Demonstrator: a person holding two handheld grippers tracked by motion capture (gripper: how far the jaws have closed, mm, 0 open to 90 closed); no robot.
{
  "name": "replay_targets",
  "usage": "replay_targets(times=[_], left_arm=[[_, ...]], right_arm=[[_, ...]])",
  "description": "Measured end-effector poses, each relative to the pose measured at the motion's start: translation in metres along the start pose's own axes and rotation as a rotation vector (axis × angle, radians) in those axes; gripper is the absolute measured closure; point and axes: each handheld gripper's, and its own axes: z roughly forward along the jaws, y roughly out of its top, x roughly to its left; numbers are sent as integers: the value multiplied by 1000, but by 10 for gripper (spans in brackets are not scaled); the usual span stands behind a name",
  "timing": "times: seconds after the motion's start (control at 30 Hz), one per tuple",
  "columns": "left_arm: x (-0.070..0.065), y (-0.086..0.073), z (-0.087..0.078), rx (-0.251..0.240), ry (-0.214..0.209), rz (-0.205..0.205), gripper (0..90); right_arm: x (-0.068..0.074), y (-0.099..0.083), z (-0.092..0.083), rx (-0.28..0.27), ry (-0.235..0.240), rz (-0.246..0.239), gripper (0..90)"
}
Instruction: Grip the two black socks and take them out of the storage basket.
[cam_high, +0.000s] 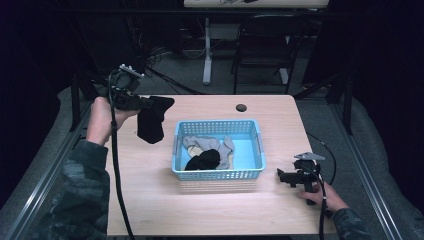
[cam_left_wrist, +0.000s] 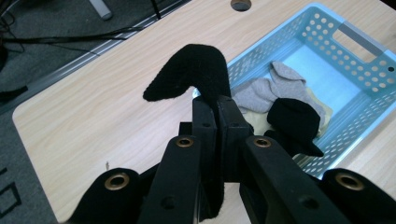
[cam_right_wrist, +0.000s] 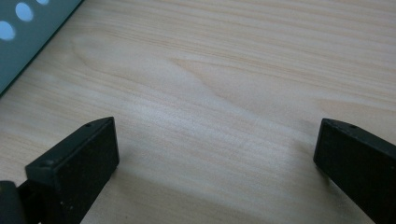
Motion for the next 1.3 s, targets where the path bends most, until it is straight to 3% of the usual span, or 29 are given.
replay_targets(times=[0.4,0.67,0.87,1.3], left_arm=[[20,-20,-1,8,45,-60,872],[38,-40,10,34,69,-126,872],[46,-50,17,65,95,-147,872],[64,-79,43,123,106,-235,872]], right_arm=[[0,0,0,-1,0,0,0],[0,0,0,-1,0,0,0],[0,0,0,0,0,0,0],[0,0,0,0,-2,1,0]])
